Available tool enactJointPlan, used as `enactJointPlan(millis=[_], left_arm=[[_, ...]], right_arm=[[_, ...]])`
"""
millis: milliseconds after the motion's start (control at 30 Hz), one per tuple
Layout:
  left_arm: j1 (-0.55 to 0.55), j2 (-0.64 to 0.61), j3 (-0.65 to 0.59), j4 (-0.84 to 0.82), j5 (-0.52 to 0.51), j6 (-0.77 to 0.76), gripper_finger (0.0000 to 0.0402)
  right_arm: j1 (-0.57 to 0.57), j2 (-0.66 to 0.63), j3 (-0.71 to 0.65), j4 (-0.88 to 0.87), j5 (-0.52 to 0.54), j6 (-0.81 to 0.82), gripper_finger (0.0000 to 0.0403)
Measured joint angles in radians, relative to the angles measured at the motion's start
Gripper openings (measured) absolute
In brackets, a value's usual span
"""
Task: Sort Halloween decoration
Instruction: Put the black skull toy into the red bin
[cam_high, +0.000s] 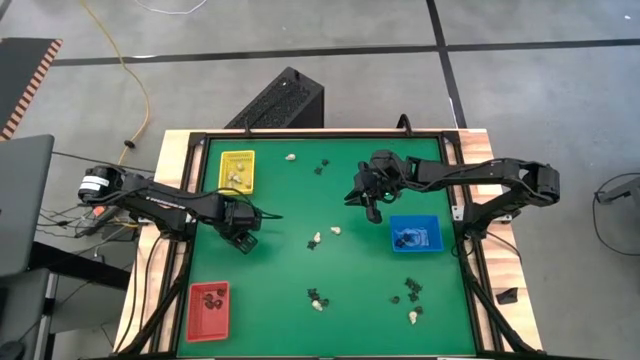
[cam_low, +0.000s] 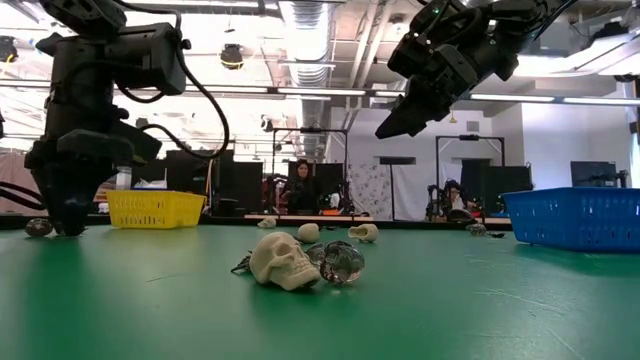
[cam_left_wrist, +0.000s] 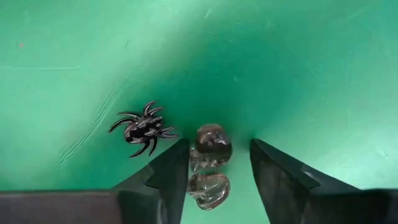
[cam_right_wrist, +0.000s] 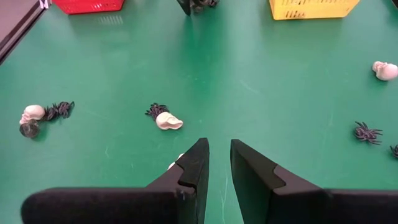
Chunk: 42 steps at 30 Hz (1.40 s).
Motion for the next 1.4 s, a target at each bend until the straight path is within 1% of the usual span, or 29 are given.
enactJointPlan(millis=[133, 300, 500, 633, 733, 867, 1000, 1100, 1200, 1267, 1333, 1400], left_arm=[[0.000, 0.000, 0.000, -0.002, -0.004, 0.002, 0.0128], [0.000, 0.000, 0.000, -0.003, -0.012, 0.012, 0.0106], [0.000, 0.000, 0.000, -0.003, -0.026, 0.013, 0.0088], [0.000, 0.000, 0.000, -0.003, -0.033, 0.014, 0.0085], [0.000, 0.000, 0.000, -0.002, -0.028, 0.057, 0.0084], [0.001, 0.000, 0.004, 0.020, 0.008, 0.151, 0.0084], [-0.006, -0.013, 0.070, -0.021, 0.012, 0.235, 0.0083], [-0.022, -0.052, 0.135, -0.061, 0.026, 0.255, 0.0083], [-0.068, -0.102, 0.181, -0.091, 0.077, 0.202, 0.0083], [-0.124, -0.135, 0.192, -0.102, 0.123, 0.129, 0.0083], [-0.203, -0.164, 0.193, -0.109, 0.168, 0.018, 0.0083], [-0.303, -0.188, 0.190, -0.110, 0.195, -0.129, 0.0083]], right_arm=[[0.000, 0.000, 0.000, 0.000, 0.000, 0.000, 0.0098], [0.000, 0.000, 0.000, 0.000, 0.000, 0.000, 0.0098], [0.000, 0.000, 0.000, 0.000, 0.000, 0.000, 0.0098], [0.000, 0.000, 0.000, 0.000, 0.000, 0.001, 0.0098], [0.000, 0.000, 0.000, 0.000, 0.000, 0.001, 0.0098], [0.000, 0.000, 0.000, -0.003, 0.000, 0.001, 0.0098], [0.000, 0.000, 0.000, -0.003, 0.000, 0.001, 0.0098], [0.000, 0.000, 0.000, -0.002, 0.000, 0.001, 0.0098], [0.000, 0.000, 0.000, -0.002, 0.000, 0.001, 0.0098], [0.003, 0.000, 0.000, -0.002, 0.000, 0.001, 0.0098], [0.003, 0.000, 0.000, -0.002, 0.000, 0.002, 0.0098], [0.003, 0.000, 0.000, -0.002, -0.001, 0.004, 0.0098]])
